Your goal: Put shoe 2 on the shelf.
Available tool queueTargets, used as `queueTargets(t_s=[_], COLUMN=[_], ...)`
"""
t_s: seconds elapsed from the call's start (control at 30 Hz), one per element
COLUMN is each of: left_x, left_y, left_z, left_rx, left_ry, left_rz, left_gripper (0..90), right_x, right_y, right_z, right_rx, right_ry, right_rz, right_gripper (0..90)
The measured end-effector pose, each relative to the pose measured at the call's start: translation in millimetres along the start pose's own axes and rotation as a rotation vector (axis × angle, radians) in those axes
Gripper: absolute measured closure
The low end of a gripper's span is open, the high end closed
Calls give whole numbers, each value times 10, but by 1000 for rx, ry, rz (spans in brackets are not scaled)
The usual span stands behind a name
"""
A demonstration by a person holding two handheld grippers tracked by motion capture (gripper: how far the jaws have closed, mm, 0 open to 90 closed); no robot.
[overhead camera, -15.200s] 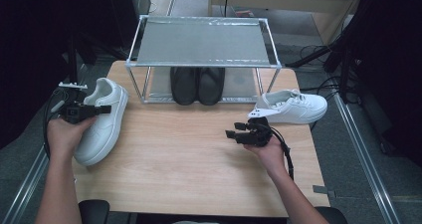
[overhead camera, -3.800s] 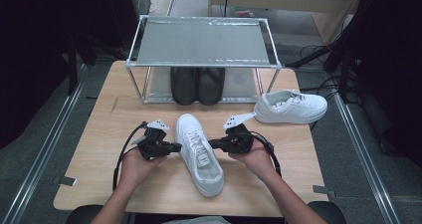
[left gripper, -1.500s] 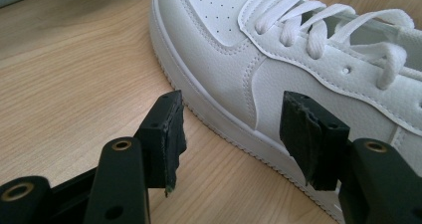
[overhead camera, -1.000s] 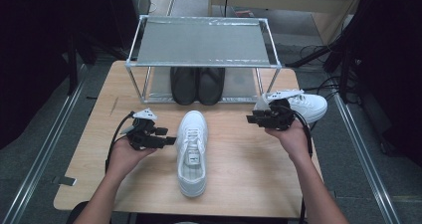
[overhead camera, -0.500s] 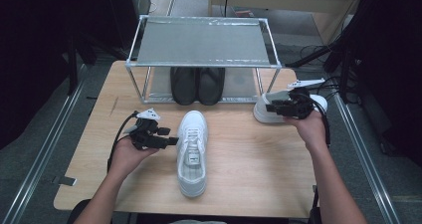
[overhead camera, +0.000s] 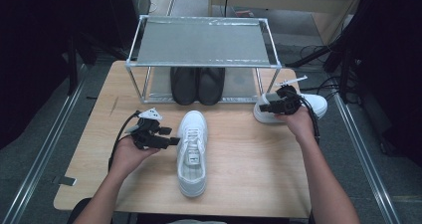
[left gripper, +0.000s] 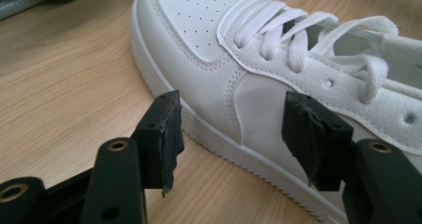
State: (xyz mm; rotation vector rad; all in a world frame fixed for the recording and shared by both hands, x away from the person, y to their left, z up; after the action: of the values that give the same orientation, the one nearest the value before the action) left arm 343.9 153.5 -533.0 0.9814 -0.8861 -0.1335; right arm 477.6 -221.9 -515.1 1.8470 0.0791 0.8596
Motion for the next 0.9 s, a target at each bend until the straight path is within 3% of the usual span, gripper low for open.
queueTargets(t_s=[0.2, 0.33, 0.57, 0.9], left_x=[1, 1, -2, -5], left_y=[-1, 1, -7, -11], left_z=[3, 1, 8, -6], left_rx=[-7, -5, -1, -14], left_ry=[-1, 0, -6, 3], left_rz=[1, 1, -5, -9], left_gripper=[413, 413, 414, 414], right_x=[13, 3, -6, -29], right_y=[-169, -267, -280, -229], right_z=[14, 15, -1, -85], right_rx=[9, -4, 53, -13], right_ry=[-28, -17, -21, 25], right_rz=[-27, -45, -43, -17], right_gripper=[631, 647, 758, 793])
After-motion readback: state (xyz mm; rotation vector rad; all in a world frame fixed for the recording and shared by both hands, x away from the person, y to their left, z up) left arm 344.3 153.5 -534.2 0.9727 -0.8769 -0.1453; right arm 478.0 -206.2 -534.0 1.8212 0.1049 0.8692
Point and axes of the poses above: each handheld gripper's, and its own axes: y roughly backward along the jaws, x roughly out of its top, z roughly to its right, the point moved 6 cm from there along -y, roughly forward along the jaws, and after that the axes turned 7 degrees about -z, right-handed, at the moved point
